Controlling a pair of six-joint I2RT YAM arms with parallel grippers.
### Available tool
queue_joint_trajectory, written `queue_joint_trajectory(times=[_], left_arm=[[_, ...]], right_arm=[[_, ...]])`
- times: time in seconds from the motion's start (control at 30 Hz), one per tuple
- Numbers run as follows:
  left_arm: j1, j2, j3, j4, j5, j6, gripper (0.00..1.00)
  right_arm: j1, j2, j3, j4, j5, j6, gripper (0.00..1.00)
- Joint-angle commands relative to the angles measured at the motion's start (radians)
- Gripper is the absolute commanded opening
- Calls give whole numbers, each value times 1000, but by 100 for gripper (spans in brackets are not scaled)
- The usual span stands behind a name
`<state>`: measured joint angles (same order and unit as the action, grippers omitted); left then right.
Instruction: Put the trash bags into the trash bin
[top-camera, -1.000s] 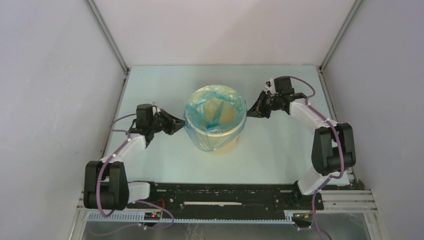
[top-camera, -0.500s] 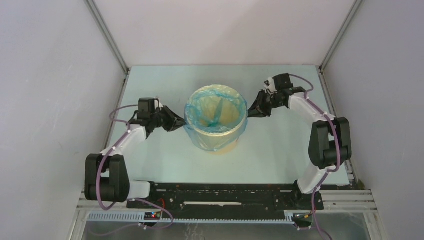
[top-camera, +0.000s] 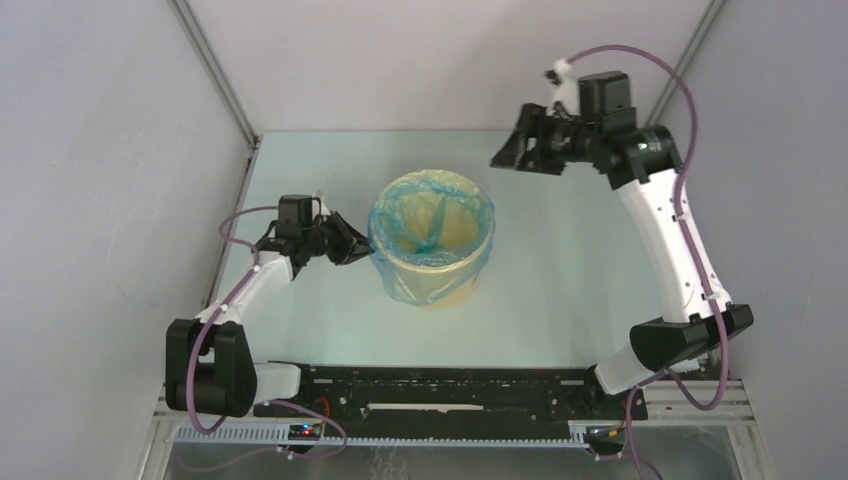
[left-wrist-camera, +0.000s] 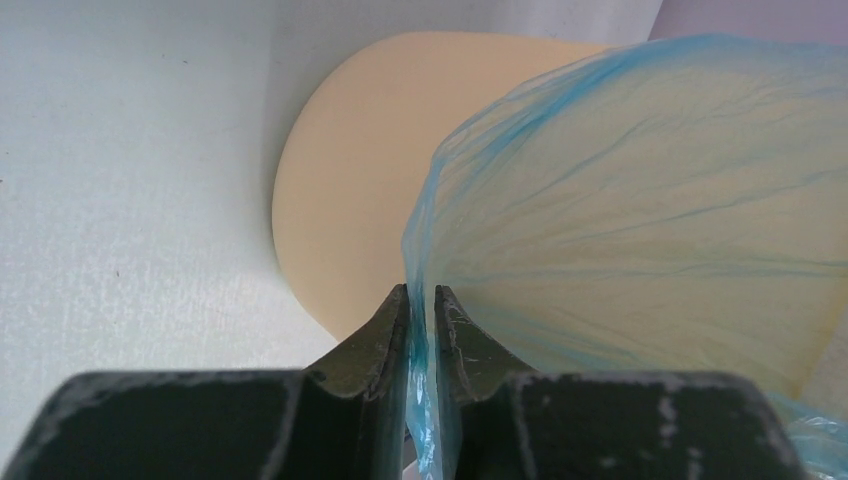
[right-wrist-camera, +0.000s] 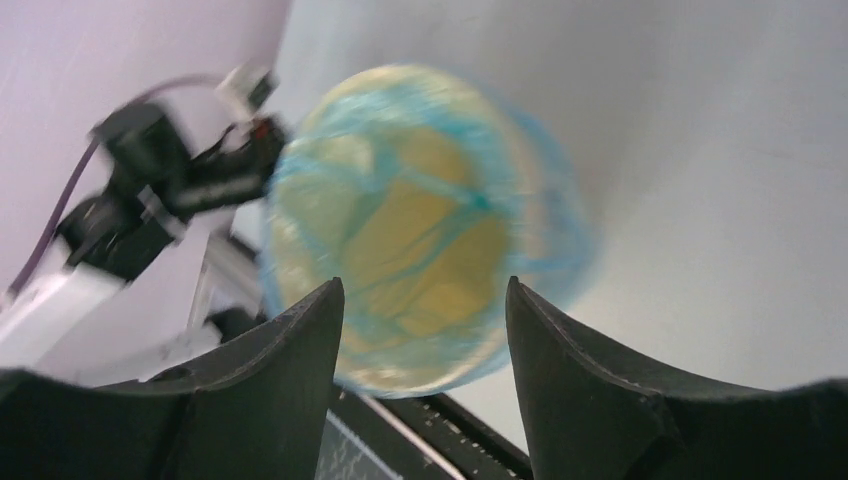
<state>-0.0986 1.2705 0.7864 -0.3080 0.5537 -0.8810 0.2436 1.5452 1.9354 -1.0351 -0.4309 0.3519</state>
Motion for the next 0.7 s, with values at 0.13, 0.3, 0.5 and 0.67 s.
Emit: queue_joint_trajectory(times=[0.13, 0.3, 0.5, 0.67], left_arm=[[-23, 20, 3, 10, 28, 16, 22], [-25, 36, -12, 46, 56, -20, 22], [-25, 53, -8, 36, 67, -10, 22], [-24, 65, -17, 47, 71, -20, 22]], right_arm=[[385, 194, 115, -27, 142, -60, 69], [523, 279, 8, 70, 384, -103, 74], [555, 332, -172, 207, 515, -110, 80], [581, 319, -335, 406, 582, -124, 81]])
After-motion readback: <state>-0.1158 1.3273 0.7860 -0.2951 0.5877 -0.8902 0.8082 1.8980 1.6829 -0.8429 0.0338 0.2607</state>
